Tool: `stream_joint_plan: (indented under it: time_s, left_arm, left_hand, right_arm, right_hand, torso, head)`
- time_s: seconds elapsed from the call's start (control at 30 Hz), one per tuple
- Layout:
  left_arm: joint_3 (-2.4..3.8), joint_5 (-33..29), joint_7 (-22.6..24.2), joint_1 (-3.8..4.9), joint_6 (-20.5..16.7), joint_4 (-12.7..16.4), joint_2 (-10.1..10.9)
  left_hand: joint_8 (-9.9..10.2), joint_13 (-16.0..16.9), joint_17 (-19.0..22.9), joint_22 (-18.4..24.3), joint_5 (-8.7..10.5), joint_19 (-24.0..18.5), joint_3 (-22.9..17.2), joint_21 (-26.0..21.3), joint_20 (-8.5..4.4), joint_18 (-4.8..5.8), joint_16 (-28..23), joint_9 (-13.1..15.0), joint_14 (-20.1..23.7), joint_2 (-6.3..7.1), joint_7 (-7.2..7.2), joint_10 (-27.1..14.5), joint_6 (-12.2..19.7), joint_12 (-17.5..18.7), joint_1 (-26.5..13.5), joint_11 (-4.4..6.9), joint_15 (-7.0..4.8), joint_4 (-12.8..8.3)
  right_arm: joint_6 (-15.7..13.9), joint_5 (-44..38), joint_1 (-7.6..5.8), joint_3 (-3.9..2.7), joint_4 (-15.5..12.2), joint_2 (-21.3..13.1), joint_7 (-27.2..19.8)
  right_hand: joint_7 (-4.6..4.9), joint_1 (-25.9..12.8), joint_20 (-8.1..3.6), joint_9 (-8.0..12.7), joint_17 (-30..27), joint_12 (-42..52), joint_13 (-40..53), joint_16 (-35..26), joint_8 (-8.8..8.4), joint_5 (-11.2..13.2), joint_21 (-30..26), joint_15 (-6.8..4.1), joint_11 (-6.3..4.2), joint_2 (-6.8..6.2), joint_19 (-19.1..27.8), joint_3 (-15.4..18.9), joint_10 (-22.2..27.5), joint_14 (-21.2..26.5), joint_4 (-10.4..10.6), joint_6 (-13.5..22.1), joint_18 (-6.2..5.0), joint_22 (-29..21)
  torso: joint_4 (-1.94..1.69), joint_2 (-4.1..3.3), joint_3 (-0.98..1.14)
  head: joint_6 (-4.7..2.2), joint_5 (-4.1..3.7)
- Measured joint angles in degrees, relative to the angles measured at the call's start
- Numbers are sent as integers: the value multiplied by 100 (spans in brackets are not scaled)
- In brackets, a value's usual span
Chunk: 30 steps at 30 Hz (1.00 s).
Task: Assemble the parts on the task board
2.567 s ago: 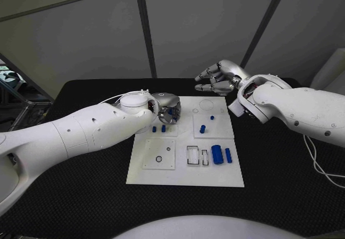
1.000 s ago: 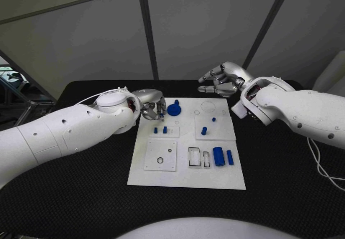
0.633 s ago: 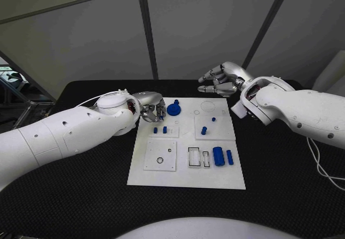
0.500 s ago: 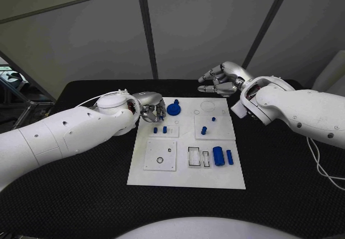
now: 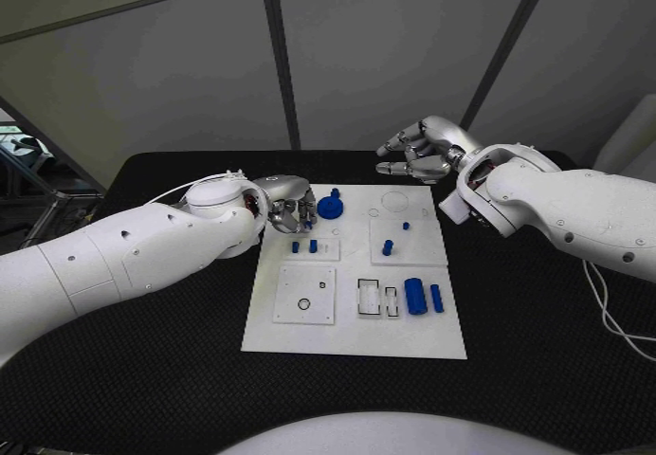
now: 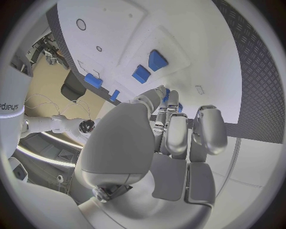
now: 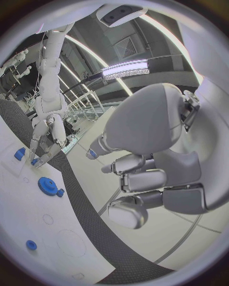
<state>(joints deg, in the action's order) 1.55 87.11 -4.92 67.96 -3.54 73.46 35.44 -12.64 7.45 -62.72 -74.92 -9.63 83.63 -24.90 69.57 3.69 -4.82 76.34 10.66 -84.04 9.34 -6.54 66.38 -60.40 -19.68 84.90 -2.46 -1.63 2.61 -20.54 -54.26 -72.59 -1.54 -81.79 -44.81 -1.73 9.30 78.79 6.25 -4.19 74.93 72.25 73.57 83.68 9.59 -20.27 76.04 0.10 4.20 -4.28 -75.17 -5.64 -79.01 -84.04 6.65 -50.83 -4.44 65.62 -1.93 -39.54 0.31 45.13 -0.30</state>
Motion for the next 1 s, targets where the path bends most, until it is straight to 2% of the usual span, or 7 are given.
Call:
stream_joint_plan:
  time_s: [0.43, 0.53, 0.7, 0.77, 0.83, 1.0]
  left_arm:
    - [-3, -12, -12, -8, 28, -6, -1]
    - [-3, -15, -26, -8, 42, -15, -9]
    - [0, -21, -58, -8, 76, -47, -32]
    - [0, -22, -73, -7, 88, -61, -40]
    - [0, -23, -87, -7, 99, -73, -43]
    - [-4, -24, -137, -9, 118, -100, -46]
  left_hand:
    - [1, 0, 7, 0, 0, 0, 0, 0, 0, 0, 0, -5, 0, -24, 0, -1, 0, 27, -24, -1, 0, 0]
    - [7, 7, 22, 0, 0, 0, 0, 0, 0, 0, 0, -5, 0, 7, 0, 0, 0, 30, -55, -1, 0, 0]
    - [86, 3, 55, 0, -3, 0, 0, 0, 0, 0, 0, -39, 0, 22, -2, -8, 2, 132, -145, -8, 0, 0]
    - [148, -5, 73, 1, -3, 0, 0, 0, 0, 0, 0, -60, 0, 69, -49, -35, 61, 161, -192, -34, 0, 0]
    - [202, -7, 84, 0, -3, 0, 2, 0, 0, 1, 0, -83, 0, 61, -54, -46, 140, 177, -244, -46, 0, 2]
    - [395, -7, 106, 1, -3, 21, 59, 0, 22, 0, 0, -170, 0, 150, -67, -71, 387, 251, -377, -70, 0, 59]
  right_arm:
    - [0, -3, 0, 0, 5, 5, 0]
    - [0, -3, 0, 0, 5, 7, 0]
    - [1, -4, 0, 0, 5, 7, 0]
    - [1, -4, 0, 0, 5, 6, 0]
    - [1, -4, 0, 0, 5, 5, 0]
    - [1, -5, 0, 0, 5, 5, 0]
  right_hand:
    - [0, 0, 0, 0, 0, 0, 0, 0, 0, 0, 0, 0, 0, 0, 0, 0, 0, 0, 0, 0, 0, 0]
    - [0, 0, 0, 0, -1, 0, 0, 0, 0, 0, 0, 0, 0, 0, 0, 0, 0, 0, 0, 0, 0, 0]
    - [0, 0, 0, 0, -1, 0, 0, 0, 0, 0, 0, 0, 0, 0, 0, 0, 0, 0, 0, 0, 0, 0]
    - [0, 0, 0, 0, -1, 0, 0, 0, 0, 0, 0, 0, 0, 0, 0, 0, 0, 0, 0, 0, 0, 0]
    - [0, 0, 0, 0, -1, 0, 0, 0, 0, 0, 0, 0, 0, 0, 0, 0, 0, 0, 0, 0, 0, 0]
    - [0, 0, 0, 0, -1, 0, 0, 0, 0, 0, 0, 0, 0, 0, 0, 0, 0, 0, 0, 0, 0, 0]
  torso:
    - [0, 1, 0]
    - [0, 1, 0]
    - [0, 0, 0]
    - [0, -1, 0]
    - [0, -1, 0]
    - [0, -1, 0]
  head:
    - [17, -1]
    - [23, -1]
    - [24, -1]
    - [30, -1]
    - [33, -7]
    - [39, -13]
